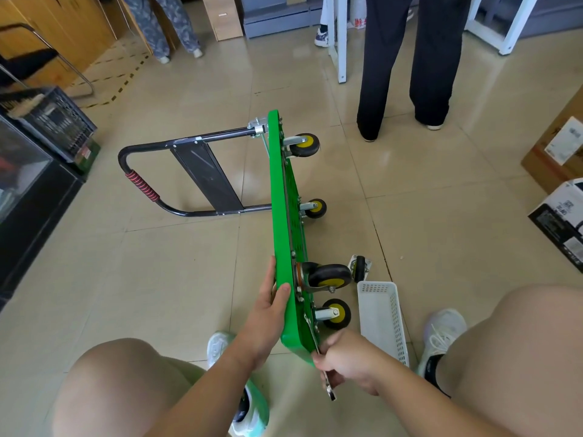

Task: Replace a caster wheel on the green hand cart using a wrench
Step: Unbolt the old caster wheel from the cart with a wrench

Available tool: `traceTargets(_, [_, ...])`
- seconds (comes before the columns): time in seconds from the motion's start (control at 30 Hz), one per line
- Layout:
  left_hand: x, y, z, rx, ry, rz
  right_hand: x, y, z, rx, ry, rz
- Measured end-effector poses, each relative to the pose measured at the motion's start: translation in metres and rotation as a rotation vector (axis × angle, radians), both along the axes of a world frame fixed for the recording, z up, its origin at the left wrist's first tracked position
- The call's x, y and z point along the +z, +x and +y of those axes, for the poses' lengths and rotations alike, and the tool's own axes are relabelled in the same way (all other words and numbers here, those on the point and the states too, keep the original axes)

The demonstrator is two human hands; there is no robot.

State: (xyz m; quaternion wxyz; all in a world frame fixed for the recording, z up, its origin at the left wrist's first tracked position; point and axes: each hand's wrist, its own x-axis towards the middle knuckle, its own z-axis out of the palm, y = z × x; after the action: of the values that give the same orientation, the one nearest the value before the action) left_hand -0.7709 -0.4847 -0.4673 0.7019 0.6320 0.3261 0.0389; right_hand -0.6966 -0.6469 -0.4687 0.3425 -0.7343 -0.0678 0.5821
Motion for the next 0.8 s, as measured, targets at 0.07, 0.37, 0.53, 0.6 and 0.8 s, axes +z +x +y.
traceTargets(0.07, [0.0,0.0,0.0,0.001,0.006,-0.003,0.007,-0.001,0.0,-0.034,0.025,0.052])
traceTargets(0.37, [0.0,0.0,0.0,-0.006,0.006,-0.016,0.028,0.002,0.01,-0.106,0.022,0.198])
traceTargets(0.53, [-0.001,0.0,0.0,-0.008,0.003,-0.028,0.021,0.004,0.012,-0.192,0.055,0.247])
traceTargets(0.6, [-0.001,0.0,0.0,-0.006,0.001,-0.031,0.016,0.006,0.012,-0.25,0.077,0.261])
traceTargets(0.8, [0.001,0.001,0.0,-0.005,-0.004,-0.022,0.012,0.009,0.015,-0.409,0.142,0.27])
